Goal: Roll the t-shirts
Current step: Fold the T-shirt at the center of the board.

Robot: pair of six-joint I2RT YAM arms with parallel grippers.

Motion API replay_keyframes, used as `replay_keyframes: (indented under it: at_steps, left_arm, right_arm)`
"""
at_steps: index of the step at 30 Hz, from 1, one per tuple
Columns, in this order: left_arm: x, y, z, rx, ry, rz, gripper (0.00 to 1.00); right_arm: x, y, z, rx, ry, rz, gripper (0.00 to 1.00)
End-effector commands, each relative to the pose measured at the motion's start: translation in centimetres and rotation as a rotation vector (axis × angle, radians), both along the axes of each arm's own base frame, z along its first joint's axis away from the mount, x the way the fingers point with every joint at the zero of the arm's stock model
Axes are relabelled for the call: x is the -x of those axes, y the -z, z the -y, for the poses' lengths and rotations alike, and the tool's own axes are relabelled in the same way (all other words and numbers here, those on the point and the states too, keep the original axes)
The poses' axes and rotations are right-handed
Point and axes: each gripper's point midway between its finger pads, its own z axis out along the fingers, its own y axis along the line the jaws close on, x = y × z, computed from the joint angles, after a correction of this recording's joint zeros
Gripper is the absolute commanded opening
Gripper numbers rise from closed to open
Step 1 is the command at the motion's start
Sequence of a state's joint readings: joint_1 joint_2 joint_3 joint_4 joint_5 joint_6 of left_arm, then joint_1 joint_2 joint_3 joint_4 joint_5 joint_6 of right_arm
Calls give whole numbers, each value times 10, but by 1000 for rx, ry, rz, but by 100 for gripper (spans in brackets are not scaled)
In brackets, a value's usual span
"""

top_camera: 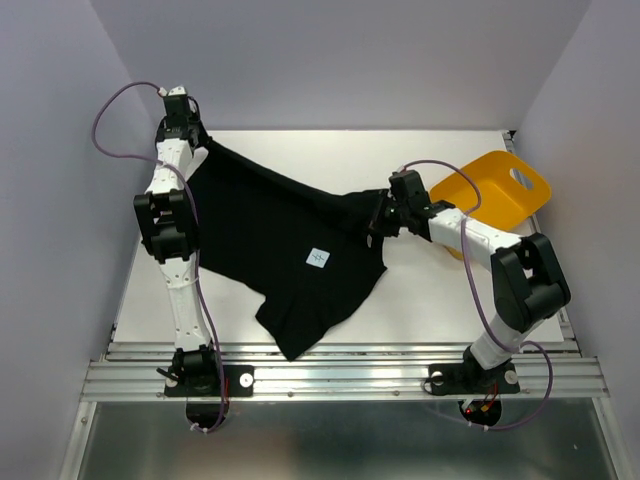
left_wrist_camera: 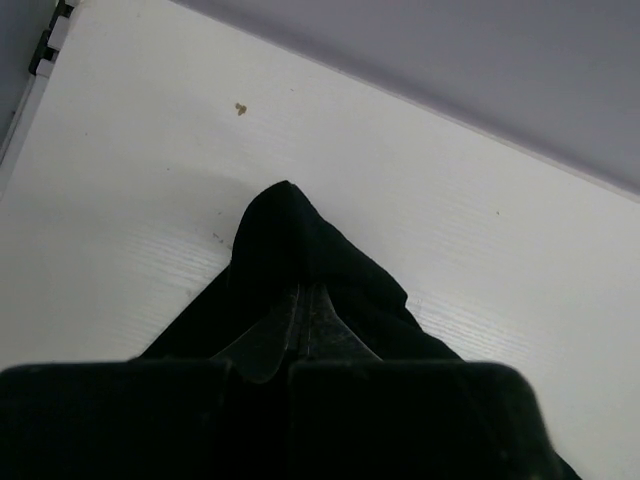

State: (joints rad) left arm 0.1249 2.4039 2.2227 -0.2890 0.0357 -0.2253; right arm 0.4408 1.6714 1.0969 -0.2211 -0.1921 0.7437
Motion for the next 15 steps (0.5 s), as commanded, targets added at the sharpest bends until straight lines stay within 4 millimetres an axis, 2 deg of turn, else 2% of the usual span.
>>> replay_keyframes:
  at_steps: [1,7,15]
  left_arm:
    - [-5,-27,-14,-33,-27,60,0]
    - [2,-15,-13,-29,-27,28,0]
    - [14,-9,-25,-67,-76,-12,0]
  right_arm:
    - [1,-4,-12,-35,-9,20,1]
    - [14,0,-22,-60,-11,1,1]
    - [27,4,-31,-92,-9,-23,1]
